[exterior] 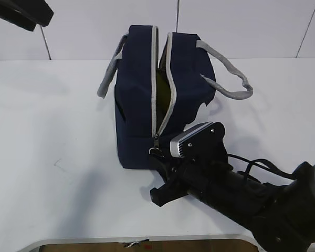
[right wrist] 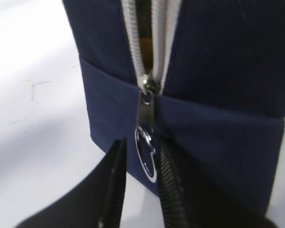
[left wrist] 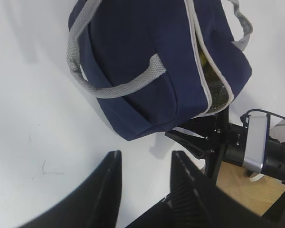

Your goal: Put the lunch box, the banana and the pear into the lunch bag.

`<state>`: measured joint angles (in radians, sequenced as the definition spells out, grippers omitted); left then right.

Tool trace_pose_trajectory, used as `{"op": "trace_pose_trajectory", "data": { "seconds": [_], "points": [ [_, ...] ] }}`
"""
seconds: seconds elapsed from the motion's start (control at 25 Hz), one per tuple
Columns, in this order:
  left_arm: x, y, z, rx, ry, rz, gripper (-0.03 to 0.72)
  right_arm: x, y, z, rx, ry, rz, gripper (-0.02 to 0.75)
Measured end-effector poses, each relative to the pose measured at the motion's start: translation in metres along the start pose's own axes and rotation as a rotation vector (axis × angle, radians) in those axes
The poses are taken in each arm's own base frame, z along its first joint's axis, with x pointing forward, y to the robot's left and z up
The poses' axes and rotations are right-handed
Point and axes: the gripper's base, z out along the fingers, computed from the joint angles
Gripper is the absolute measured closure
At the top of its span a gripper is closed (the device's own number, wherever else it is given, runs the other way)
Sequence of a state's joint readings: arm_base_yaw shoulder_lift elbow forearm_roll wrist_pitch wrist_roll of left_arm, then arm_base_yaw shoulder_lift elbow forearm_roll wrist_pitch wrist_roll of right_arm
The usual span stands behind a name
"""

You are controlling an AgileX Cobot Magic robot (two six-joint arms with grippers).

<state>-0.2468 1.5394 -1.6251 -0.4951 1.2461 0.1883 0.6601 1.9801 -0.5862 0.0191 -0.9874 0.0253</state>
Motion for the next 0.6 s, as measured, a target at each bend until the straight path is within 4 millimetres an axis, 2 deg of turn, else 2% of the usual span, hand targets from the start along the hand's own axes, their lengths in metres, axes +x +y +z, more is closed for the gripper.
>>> {"op": "trace_pose_trajectory", "data": {
  "seconds": [0.48, 0.6],
  "points": [
    [-0.0006, -0.0031, -0.0001, 0.034, -0.006, -0.012, 0.424, 0.0012, 0.0028, 0.0003, -0.031, 0.003, -0.020, 0.538],
    [-0.0006, -0.0032, -0.0001, 0.035, -0.007, -0.012, 0.424, 0.0033, 0.0027, 0.0012, -0.031, 0.010, -0.020, 0.568]
  ]
}}
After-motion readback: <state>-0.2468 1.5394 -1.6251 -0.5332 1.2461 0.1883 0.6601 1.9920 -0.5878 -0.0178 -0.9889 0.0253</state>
